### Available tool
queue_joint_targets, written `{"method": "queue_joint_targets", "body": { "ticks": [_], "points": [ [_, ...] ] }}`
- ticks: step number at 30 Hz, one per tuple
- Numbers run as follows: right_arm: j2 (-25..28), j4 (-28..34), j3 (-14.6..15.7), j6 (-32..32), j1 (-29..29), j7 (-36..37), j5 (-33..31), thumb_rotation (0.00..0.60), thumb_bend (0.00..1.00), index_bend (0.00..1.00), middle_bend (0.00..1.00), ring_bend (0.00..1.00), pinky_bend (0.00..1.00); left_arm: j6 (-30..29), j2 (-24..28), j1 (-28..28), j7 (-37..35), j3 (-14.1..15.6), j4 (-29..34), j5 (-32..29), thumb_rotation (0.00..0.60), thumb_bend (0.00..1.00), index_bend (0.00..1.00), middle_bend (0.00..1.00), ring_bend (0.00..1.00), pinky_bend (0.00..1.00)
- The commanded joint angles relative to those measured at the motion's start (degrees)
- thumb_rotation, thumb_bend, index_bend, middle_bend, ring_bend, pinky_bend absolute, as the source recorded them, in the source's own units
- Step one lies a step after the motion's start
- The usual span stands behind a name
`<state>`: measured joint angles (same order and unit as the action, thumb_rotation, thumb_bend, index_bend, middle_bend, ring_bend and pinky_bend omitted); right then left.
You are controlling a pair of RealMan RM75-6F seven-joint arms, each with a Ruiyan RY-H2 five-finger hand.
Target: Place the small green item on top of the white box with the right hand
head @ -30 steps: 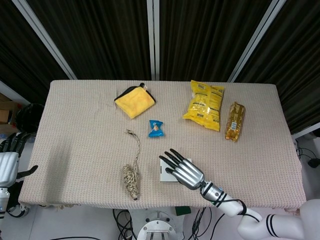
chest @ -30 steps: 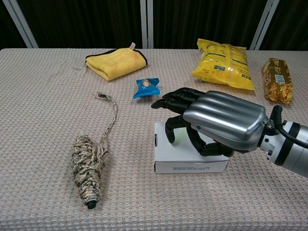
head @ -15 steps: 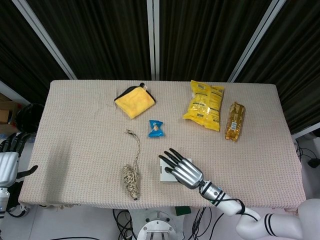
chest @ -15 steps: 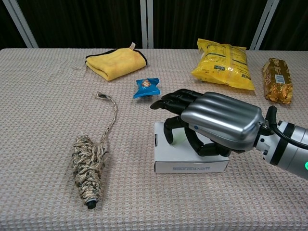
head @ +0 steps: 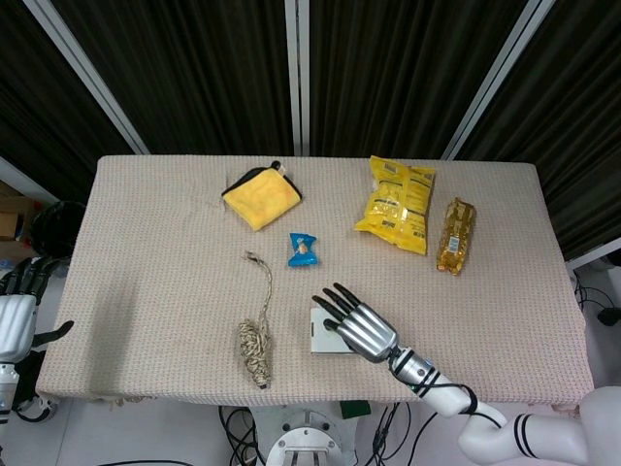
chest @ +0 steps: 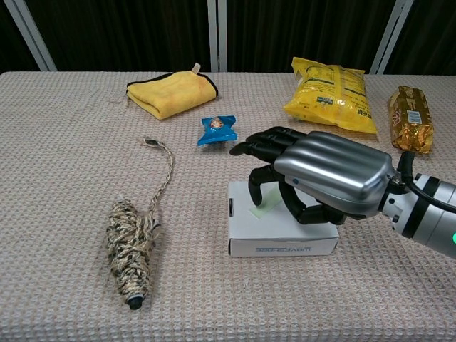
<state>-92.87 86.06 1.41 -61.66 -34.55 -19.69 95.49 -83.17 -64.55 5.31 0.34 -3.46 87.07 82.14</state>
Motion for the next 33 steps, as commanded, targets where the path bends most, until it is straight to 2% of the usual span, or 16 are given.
{"method": "queue_joint_targets", "body": {
  "ticks": [1, 18, 23, 30, 33],
  "points": [
    [0.92, 0.4, -0.17, -1.0, 0.38, 0.67, 0.33, 0.6, 1.0, 0.44, 0.03, 0.0, 0.0, 0.0, -0.03, 0.06, 0.02, -0.02, 0.03, 0.07, 0.6, 0.09, 0.14, 0.11, 0.04, 0.15],
    [1.05, 0.0, 0.52, 0.89, 0.59, -0.41, -1.18, 0.6, 1.0, 0.44, 0.03, 0.0, 0.0, 0.32, -0.1, 0.19, 0.36, 0.03, 0.19, -0.04, 0.6, 0.09, 0.14, 0.11, 0.04, 0.15],
    [3.01, 1.49, 0.08, -4.37, 1.63, 2.62, 1.59, 0.6, 1.0, 0.43, 0.03, 0.0, 0.0, 0.02, 0.04, 0.12, 0.19, -0.01, 0.27, 0.09, 0.6, 0.09, 0.14, 0.11, 0.04, 0.15],
    [9.78, 1.77, 0.33, -14.74, 6.91, 8.7, 2.37, 0.6, 1.0, 0.23, 0.0, 0.0, 0.0, -0.7, 0.25, -0.23, 0.04, 0.05, 0.54, 0.38, 0.6, 0.09, 0.14, 0.11, 0.04, 0.15],
    [11.77, -2.1, -0.9, -19.9, 10.45, 10.53, -0.11, 0.6, 0.91, 0.18, 0.0, 0.0, 0.0, -0.92, 0.19, -0.24, 0.0, 0.13, 0.56, 0.76, 0.6, 0.09, 0.14, 0.11, 0.04, 0.15]
  ]
}}
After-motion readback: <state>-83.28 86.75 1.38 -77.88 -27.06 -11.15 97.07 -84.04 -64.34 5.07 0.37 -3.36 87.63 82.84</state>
